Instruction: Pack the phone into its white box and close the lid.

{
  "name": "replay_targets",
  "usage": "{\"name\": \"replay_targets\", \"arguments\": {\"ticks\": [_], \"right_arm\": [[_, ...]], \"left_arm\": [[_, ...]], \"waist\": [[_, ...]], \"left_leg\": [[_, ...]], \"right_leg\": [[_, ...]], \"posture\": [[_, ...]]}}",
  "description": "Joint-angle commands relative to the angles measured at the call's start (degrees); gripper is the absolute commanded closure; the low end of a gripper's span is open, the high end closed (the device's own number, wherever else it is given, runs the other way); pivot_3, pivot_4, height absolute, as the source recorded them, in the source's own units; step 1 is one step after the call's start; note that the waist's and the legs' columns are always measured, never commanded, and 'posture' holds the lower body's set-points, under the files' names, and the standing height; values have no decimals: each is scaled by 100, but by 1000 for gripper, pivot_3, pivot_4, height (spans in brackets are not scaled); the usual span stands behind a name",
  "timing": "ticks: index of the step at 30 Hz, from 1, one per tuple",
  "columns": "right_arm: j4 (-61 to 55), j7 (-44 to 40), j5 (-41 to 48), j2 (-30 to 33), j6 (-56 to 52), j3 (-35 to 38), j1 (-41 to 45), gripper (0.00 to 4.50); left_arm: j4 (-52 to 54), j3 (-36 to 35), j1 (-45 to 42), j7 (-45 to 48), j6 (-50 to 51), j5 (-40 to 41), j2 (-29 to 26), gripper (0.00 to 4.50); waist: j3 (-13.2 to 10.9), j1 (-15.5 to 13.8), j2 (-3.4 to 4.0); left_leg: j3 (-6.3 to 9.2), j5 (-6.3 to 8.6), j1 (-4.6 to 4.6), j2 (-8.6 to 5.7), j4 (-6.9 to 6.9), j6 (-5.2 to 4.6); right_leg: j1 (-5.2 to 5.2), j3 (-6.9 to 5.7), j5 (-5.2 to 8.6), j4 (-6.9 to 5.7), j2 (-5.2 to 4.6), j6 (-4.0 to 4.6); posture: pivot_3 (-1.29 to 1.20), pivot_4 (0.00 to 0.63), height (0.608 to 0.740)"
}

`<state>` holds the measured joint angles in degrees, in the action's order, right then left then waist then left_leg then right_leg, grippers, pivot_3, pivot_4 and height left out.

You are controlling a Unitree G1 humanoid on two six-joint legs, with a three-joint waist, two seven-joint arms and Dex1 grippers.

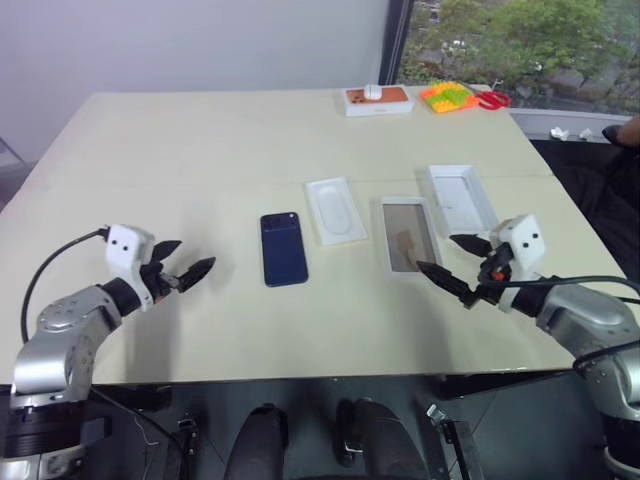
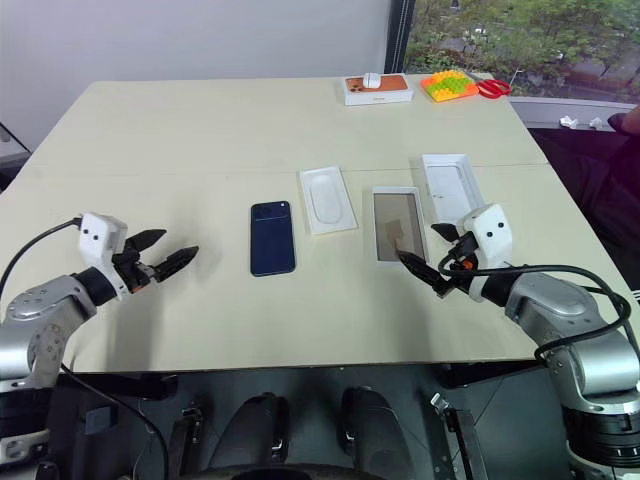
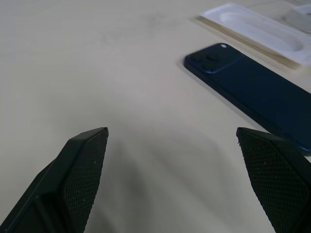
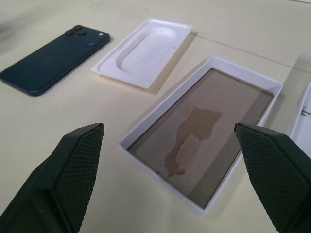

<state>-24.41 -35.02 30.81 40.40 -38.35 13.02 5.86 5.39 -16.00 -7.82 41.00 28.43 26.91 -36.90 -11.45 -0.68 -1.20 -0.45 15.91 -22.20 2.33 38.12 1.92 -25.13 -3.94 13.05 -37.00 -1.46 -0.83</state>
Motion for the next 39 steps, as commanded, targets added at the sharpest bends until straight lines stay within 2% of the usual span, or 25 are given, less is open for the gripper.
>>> {"name": "replay_targets", "arguments": {"ticks": [1,8,11,13,16,20,24,35,38,39], "right_arm": [[-254,175,-348,9,176,-287,213,0],[-319,596,-1808,-283,311,-2272,1397,0],[-221,608,-2065,-398,347,-2511,1558,0],[362,692,-2975,-361,810,-3202,1954,0],[1025,775,-3950,-307,1409,-3817,2301,0],[1788,983,-4859,-408,2038,-4176,2623,0],[2383,1100,-5770,-364,2755,-4536,2856,0],[3261,1351,-6732,-713,3515,-4440,2969,0],[3457,1393,-6831,-805,3614,-4399,3014,849],[3515,1406,-6866,-835,3639,-4390,3031,1338]], "left_arm": [[203,102,-226,33,75,70,-19,68],[176,532,-594,282,270,161,102,68],[181,558,-652,315,298,172,124,68],[194,602,-724,384,263,209,154,68],[193,630,-758,408,236,197,183,68],[207,689,-756,478,181,129,200,68],[609,733,-571,801,396,445,150,68],[809,853,-530,1091,411,569,15,68],[795,869,-536,1070,412,537,43,0],[778,872,-545,1066,408,526,51,0]], "waist": [[0,-3,0],[1,34,-1],[1,19,-1],[2,8,-3],[2,13,-4],[4,13,-6],[4,23,-7],[12,46,-20],[12,53,-20],[12,56,-20]], "left_leg": [[0,0,0,0,0,0],[-10,0,9,3,2,0],[-9,0,-8,8,1,0],[-13,0,-10,10,1,0],[-31,-1,-8,7,6,-1],[-40,-1,-6,6,6,-1],[-47,-1,-6,8,6,-1],[-67,-1,27,20,7,0],[-75,-1,55,26,7,0],[-77,-1,64,27,5,0]], "right_leg": [[0,1,0,-1,-1,0],[-4,11,-5,-9,4,9],[-21,13,-7,-10,22,10],[-22,16,-8,-9,22,11],[-26,26,-10,-9,15,13],[-28,33,-10,-10,16,14],[-30,40,-11,-11,16,14],[-17,66,-18,-20,35,28],[4,73,-18,-20,41,32],[11,75,-17,-19,42,33]], "posture": [[0,150,740],[0,150,740],[0,150,740],[0,150,740],[0,150,740],[0,150,740],[0,150,740],[0,150,740],[0,150,740],[0,150,740]]}}
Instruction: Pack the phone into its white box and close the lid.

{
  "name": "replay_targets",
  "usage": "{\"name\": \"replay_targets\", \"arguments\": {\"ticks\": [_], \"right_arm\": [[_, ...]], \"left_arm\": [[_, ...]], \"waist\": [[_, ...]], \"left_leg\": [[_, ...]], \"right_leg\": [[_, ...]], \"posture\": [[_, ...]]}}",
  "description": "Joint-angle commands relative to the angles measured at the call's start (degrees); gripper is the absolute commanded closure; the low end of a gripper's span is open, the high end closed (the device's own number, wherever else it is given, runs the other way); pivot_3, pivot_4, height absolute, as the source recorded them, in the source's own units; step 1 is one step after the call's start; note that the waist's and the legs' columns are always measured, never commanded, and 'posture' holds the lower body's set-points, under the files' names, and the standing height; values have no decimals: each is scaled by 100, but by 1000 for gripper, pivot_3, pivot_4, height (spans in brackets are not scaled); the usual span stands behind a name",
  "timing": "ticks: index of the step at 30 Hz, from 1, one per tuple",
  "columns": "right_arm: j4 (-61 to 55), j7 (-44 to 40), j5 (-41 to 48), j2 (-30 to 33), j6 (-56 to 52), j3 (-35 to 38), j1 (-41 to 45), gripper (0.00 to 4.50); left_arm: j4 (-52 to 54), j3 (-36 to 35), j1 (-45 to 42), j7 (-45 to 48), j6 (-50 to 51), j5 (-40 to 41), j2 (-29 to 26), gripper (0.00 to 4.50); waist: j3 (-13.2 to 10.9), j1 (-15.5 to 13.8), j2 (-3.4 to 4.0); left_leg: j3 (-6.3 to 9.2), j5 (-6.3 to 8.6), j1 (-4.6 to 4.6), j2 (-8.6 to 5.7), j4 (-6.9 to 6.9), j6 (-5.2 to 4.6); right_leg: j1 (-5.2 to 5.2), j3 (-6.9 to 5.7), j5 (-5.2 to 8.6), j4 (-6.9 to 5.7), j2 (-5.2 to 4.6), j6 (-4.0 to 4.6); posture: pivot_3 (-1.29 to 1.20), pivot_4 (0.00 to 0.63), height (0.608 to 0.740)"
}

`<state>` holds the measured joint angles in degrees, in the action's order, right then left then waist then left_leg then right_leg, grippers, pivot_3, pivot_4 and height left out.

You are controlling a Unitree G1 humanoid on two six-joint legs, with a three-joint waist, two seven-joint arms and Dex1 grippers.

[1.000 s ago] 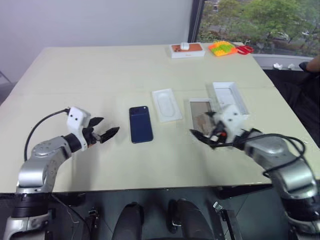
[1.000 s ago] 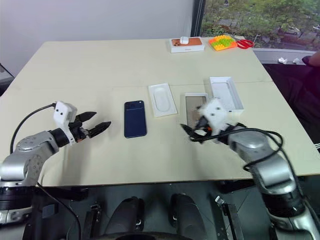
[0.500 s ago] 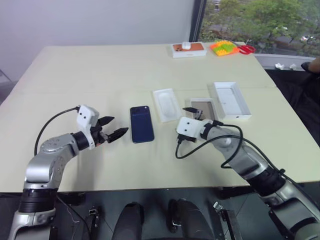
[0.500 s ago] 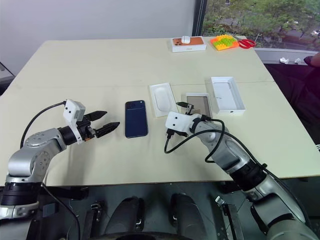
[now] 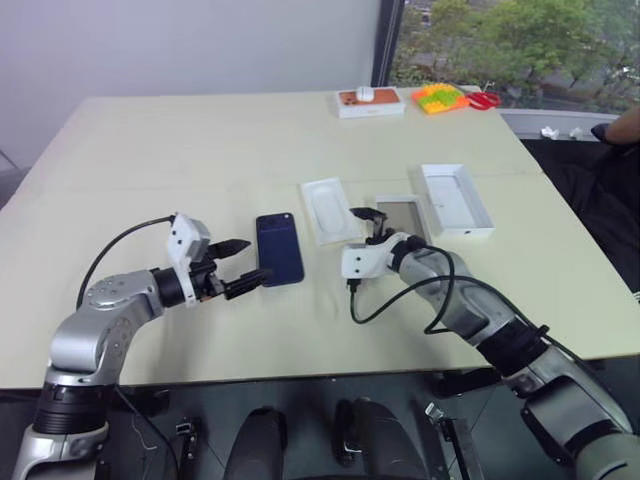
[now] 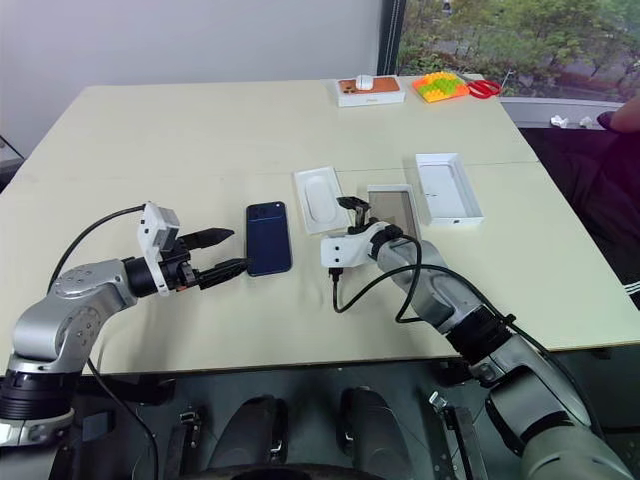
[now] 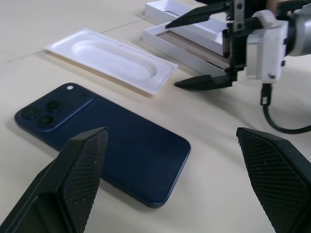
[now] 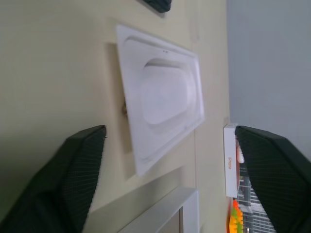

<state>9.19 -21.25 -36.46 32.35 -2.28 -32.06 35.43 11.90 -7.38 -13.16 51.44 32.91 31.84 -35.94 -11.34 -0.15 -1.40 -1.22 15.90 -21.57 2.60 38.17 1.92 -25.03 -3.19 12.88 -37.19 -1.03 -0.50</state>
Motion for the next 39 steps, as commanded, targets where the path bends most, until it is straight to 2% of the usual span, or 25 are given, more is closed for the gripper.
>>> {"name": "replay_targets", "arguments": {"ticks": [1,6,7,16,20,23,28,32,34,39], "right_arm": [[206,33,-175,-53,55,121,91,1846],[395,30,-280,-211,114,152,194,4361],[400,34,-301,-231,119,160,201,4444],[81,89,-523,-287,128,241,16,4444],[-556,211,-588,-194,150,502,-172,4444],[-1477,203,-625,45,159,893,-528,4444],[-2624,-21,-554,420,23,1634,-1265,4444],[-3550,-388,-343,1020,15,2572,-2563,4444],[-3746,-413,-281,1244,135,2933,-3154,4444],[-3744,-425,-202,1465,354,3389,-3921,4444]], "left_arm": [[112,13,-21,20,-44,26,-38,0],[48,25,-69,14,-62,4,-17,0],[46,26,-74,8,-63,3,-10,0],[45,-3,-56,-62,-88,13,37,0],[33,-32,-46,-99,-117,1,48,0],[-16,-86,-35,-108,-143,-3,24,0],[-28,-95,-32,-134,-158,10,27,0],[-139,5,-135,-76,-176,-10,46,0],[-221,75,-206,-13,-199,-29,54,0],[-397,192,-374,70,-239,-64,89,0]], "waist": [[0,1,0],[0,46,-1],[0,71,-1],[0,94,-1],[0,90,-1],[0,84,0],[0,66,-1],[0,16,-2],[0,4,-2],[-3,81,-7]], "left_leg": [[-1,0,2,1,-1,0],[-3,0,3,4,-4,0],[-3,0,4,6,-5,0],[-3,0,7,14,-16,0],[-3,0,4,14,-17,0],[-6,0,-7,14,-17,0],[-7,1,-10,14,-19,1],[-6,1,-14,12,-19,1],[-9,2,-13,12,-19,2],[-14,2,3,13,-18,2]], "right_leg": [[1,1,0,0,1,0],[1,5,-1,1,4,-1],[2,5,-1,1,6,-1],[-3,6,-2,0,16,-3],[-6,7,-2,1,16,-3],[-19,8,-2,1,16,-4],[-21,8,-1,4,15,-5],[-21,6,1,8,11,-4],[-21,7,2,14,12,-5],[-12,11,13,11,14,15]], "posture": [[0,150,740],[0,150,740],[0,150,740],[0,150,740],[0,150,740],[0,150,740],[0,150,740],[0,150,740],[0,150,740],[0,150,740]]}}
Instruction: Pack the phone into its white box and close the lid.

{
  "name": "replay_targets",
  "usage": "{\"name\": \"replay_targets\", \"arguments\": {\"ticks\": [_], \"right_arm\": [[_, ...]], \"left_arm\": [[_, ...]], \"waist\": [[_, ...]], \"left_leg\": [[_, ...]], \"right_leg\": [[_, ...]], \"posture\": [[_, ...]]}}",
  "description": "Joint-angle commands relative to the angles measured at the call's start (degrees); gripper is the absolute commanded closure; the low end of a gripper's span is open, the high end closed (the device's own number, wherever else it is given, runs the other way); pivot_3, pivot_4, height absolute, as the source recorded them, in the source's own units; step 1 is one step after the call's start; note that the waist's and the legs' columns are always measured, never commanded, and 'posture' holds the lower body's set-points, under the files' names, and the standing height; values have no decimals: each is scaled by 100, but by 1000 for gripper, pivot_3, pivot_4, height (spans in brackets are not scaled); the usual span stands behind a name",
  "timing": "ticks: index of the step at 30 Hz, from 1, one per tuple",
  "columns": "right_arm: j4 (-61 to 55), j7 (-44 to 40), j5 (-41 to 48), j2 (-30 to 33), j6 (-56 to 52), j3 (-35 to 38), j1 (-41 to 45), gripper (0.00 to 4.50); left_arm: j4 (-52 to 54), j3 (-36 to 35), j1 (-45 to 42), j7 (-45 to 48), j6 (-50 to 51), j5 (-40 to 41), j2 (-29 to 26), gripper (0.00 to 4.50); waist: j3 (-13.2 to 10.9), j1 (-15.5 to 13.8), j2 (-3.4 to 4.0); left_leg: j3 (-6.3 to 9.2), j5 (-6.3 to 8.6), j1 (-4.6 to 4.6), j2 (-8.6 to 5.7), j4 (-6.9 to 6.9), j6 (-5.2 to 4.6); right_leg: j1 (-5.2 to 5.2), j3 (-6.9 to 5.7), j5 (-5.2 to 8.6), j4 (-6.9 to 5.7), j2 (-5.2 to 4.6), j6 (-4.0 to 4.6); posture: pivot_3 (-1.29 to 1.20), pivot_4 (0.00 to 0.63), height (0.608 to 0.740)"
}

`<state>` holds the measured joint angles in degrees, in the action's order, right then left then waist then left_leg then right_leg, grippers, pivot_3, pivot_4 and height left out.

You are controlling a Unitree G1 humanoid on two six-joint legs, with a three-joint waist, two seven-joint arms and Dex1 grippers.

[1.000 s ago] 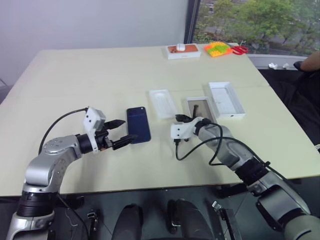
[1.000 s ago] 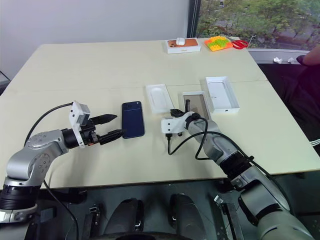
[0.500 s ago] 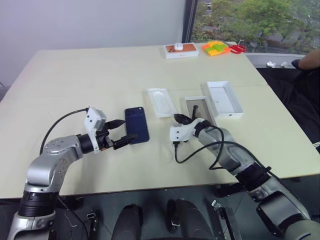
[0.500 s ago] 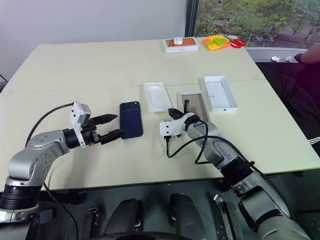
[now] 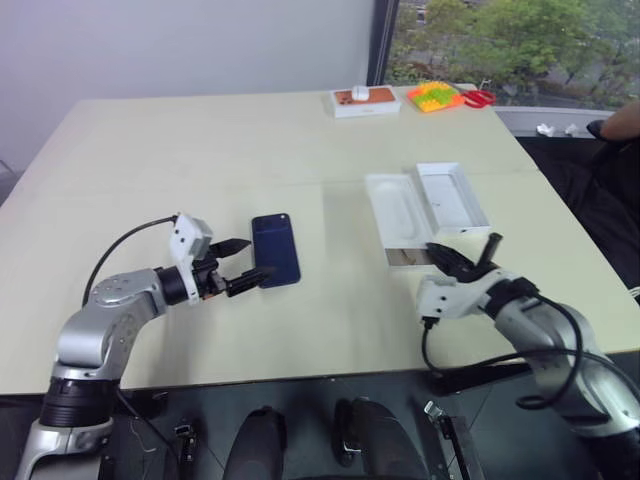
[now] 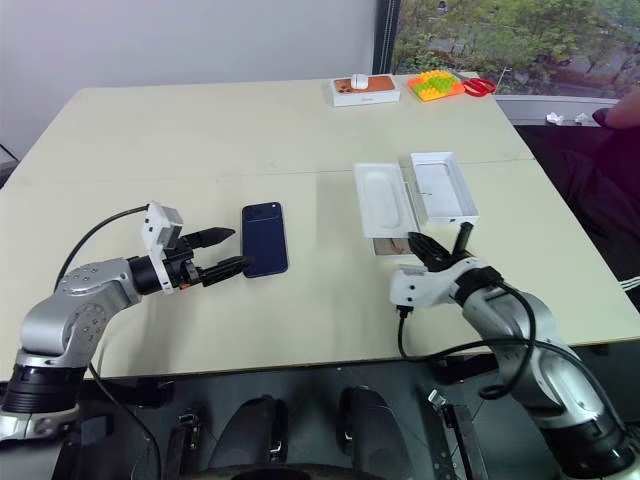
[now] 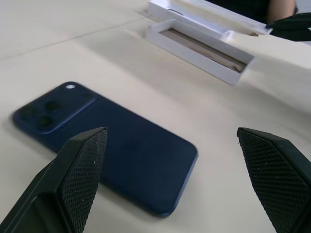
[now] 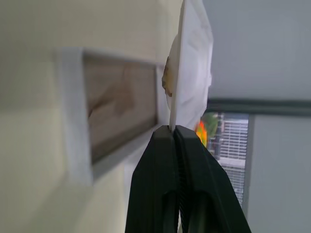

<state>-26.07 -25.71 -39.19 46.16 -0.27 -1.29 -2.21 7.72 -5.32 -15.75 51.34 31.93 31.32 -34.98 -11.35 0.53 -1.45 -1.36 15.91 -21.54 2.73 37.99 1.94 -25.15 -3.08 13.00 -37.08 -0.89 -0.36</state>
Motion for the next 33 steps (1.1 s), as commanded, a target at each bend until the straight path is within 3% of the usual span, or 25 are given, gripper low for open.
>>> {"name": "replay_targets", "arguments": {"ticks": [1,21,33], "right_arm": [[-128,29,110,133,271,335,-259,4444],[1226,-36,212,254,981,65,480,4444],[1427,-85,182,64,735,-127,760,4444]], "left_arm": [[-45,24,-179,108,-160,-32,10,0],[39,-2,-115,36,-207,-16,67,0],[19,49,-169,28,-233,-33,118,0]], "waist": [[-1,27,-2],[-4,18,-7],[-4,17,-7]], "left_leg": [[1,0,4,1,0,0],[-2,0,1,1,-2,0],[-2,0,0,1,-2,0]], "right_leg": [[3,0,0,0,1,1],[2,3,-1,3,3,-1],[2,3,-3,2,3,-4]], "posture": [[0,150,740],[0,150,740],[0,150,740]]}}
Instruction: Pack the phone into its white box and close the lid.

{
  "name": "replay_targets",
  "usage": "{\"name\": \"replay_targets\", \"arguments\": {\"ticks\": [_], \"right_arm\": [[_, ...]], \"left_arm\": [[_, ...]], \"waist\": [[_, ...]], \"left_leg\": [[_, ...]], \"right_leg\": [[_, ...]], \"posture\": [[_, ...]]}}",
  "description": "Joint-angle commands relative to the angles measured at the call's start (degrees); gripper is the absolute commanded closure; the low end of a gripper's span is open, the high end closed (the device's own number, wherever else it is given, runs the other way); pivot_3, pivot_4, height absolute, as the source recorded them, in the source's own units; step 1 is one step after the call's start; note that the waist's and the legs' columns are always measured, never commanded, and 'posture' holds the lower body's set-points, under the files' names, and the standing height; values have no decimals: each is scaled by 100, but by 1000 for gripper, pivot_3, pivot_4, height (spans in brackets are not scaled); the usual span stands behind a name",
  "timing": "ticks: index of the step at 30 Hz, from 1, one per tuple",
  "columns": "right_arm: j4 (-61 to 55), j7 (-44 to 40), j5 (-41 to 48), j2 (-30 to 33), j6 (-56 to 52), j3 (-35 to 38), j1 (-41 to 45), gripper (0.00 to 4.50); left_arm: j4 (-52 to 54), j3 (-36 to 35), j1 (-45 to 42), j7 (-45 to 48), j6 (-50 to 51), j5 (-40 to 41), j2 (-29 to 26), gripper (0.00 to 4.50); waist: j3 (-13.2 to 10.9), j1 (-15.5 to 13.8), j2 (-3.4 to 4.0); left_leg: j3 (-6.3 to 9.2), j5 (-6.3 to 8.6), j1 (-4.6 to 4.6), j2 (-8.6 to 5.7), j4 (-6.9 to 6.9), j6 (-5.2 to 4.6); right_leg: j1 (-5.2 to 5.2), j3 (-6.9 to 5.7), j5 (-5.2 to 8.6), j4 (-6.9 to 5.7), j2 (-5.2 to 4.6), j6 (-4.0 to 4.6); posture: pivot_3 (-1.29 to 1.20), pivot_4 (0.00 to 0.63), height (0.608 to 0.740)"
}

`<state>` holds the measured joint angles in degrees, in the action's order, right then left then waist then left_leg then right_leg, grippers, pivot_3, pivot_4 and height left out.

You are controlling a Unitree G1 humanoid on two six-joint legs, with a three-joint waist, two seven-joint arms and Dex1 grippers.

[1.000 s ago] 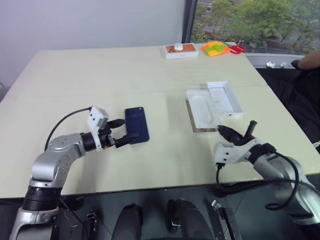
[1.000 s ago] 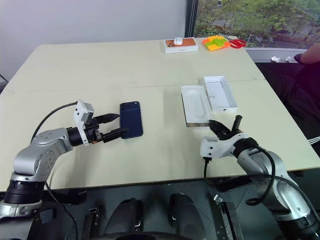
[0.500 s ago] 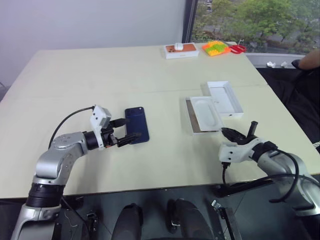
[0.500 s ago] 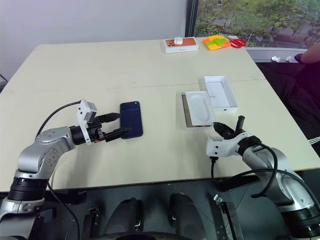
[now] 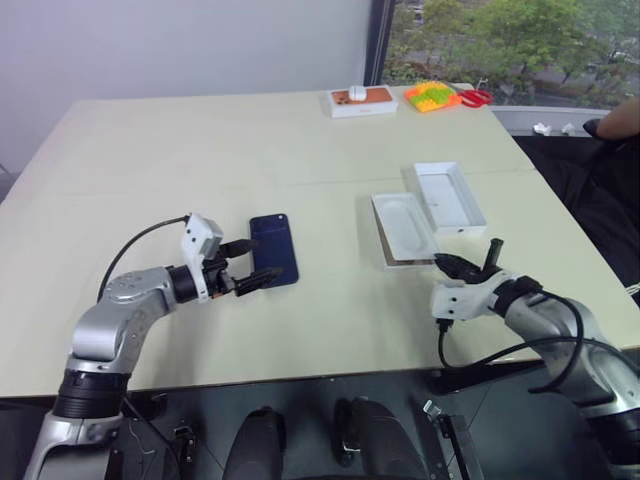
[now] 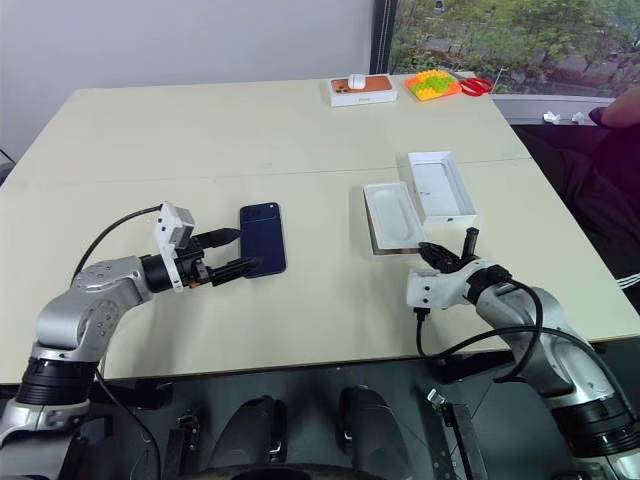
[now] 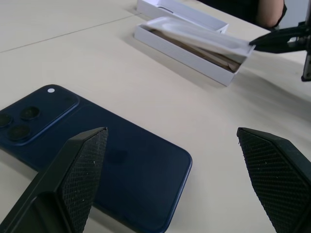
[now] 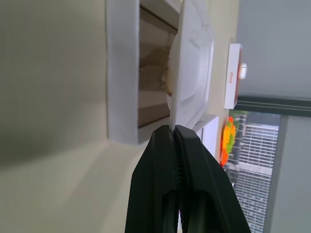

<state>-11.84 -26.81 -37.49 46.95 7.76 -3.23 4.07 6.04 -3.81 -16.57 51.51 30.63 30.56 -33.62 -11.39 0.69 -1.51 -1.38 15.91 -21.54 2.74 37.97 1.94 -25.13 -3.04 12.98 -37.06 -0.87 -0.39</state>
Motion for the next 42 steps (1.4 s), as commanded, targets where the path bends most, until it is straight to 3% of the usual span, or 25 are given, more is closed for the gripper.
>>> {"name": "replay_targets", "arguments": {"ticks": [1,3,6,10,17,21,24,28,31,38,42], "right_arm": [[7,14,25,-21,-76,56,145,4444],[-4,-16,55,-33,-84,35,174,4444],[-35,-19,100,-70,-96,31,209,3580],[-133,-62,173,-18,-3,64,194,1639],[-565,-666,1056,181,14,399,58,1639],[-971,-1108,2015,-63,-713,710,145,1639],[-1193,-1365,2678,-441,-1984,814,445,2506],[-987,-1512,3123,-896,-3472,534,1371,4458],[-255,-1417,3009,-1158,-4159,145,2081,4492],[1177,-1573,2848,-1076,-3991,-563,2703,4492],[1354,-1902,2897,-960,-4002,-811,2753,4492]], "left_arm": [[186,-103,-88,17,-104,42,-20,0],[182,-105,-94,19,-106,41,-20,0],[181,-108,-94,27,-111,40,-25,0],[179,-118,-89,30,-116,37,-32,0],[148,-119,-116,41,-117,33,-38,0],[123,-100,-148,51,-125,27,-24,0],[110,-62,-189,45,-128,19,15,0],[92,-38,-235,100,-120,33,24,0],[110,1,-257,192,-118,26,-10,0],[286,97,-186,346,-106,-14,-128,0],[364,80,-97,329,-111,-30,-140,0]], "waist": [[0,2,0],[0,-3,0],[0,0,0],[0,1,-1],[0,-2,-1],[0,-4,-1],[0,0,-1],[-1,29,-1],[0,14,-2],[0,-7,-2],[0,6,-2]], "left_leg": [[0,0,1,0,0,0],[0,0,1,0,0,0],[1,0,1,0,0,0],[0,0,1,0,0,0],[0,0,1,0,0,0],[1,0,3,0,0,0],[2,0,4,2,0,0],[1,0,6,2,1,0],[3,0,7,6,2,0],[0,2,-25,4,-5,-5],[0,2,-33,4,-3,-6]], "right_leg": [[0,0,0,0,0,0],[0,0,0,-1,0,0],[0,0,0,-1,0,0],[0,0,-1,-1,0,-1],[1,0,-1,-1,0,-1],[2,0,-7,-2,0,-12],[2,0,-8,-4,3,-12],[2,2,-10,-6,3,-9],[2,3,-13,-7,9,-4],[-22,3,-14,2,6,-9],[-30,4,-15,1,7,-11]], "posture": [[0,150,740],[0,150,740],[0,150,740],[0,150,740],[0,150,740],[0,150,740],[0,150,740],[0,150,740],[0,150,740],[0,150,740],[0,150,740]]}}
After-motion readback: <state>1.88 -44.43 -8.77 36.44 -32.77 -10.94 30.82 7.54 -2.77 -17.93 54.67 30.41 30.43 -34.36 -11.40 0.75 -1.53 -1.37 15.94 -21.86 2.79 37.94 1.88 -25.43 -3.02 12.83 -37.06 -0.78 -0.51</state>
